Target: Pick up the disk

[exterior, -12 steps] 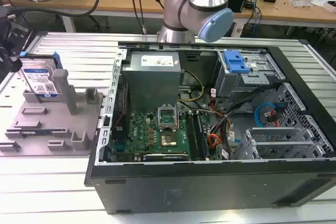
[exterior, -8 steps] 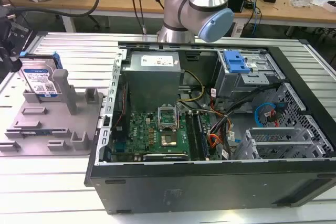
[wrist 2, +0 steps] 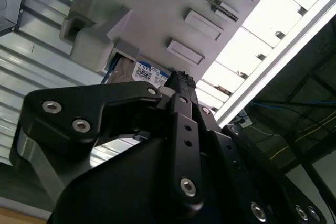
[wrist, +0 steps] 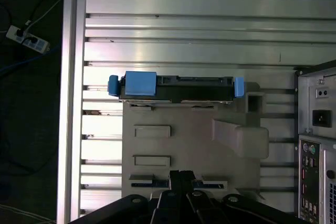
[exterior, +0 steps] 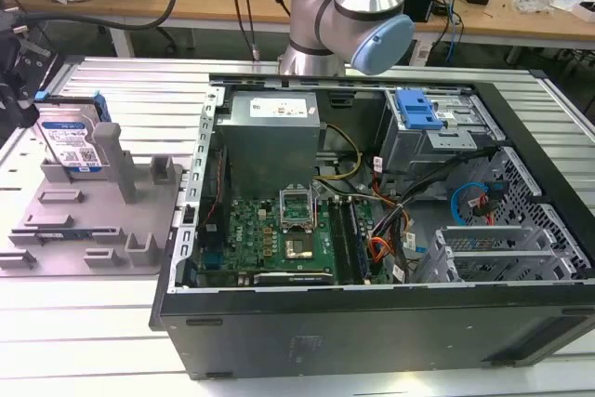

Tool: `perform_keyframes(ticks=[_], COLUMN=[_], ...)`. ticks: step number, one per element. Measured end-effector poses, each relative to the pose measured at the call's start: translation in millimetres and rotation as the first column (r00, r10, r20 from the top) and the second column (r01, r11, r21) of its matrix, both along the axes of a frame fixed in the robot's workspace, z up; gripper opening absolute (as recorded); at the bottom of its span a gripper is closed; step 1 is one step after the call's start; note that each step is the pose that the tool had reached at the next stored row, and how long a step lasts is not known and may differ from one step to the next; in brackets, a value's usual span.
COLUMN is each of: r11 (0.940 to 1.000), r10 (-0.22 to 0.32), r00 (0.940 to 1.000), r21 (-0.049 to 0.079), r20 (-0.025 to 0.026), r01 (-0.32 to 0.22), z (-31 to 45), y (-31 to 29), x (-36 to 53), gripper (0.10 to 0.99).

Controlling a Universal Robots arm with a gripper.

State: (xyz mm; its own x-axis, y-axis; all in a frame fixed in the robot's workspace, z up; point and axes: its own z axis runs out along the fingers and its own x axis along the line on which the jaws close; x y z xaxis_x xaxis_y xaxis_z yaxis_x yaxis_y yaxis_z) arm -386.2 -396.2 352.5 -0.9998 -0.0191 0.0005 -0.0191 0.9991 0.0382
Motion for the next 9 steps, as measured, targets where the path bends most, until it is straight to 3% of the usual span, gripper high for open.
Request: perform_keyframes(ticks=[4,9], r11=[1.0,0.9924], r10=[0.01,0.123], r00=[1.0,0.9924], r21=[0.0,0.0], r20=[0.0,0.0001], r01=[-0.01,-0.123], z=[0.0,-0.2], y=[0.0,0.0], x=[0.0,0.0], gripper=[0.106,0.106])
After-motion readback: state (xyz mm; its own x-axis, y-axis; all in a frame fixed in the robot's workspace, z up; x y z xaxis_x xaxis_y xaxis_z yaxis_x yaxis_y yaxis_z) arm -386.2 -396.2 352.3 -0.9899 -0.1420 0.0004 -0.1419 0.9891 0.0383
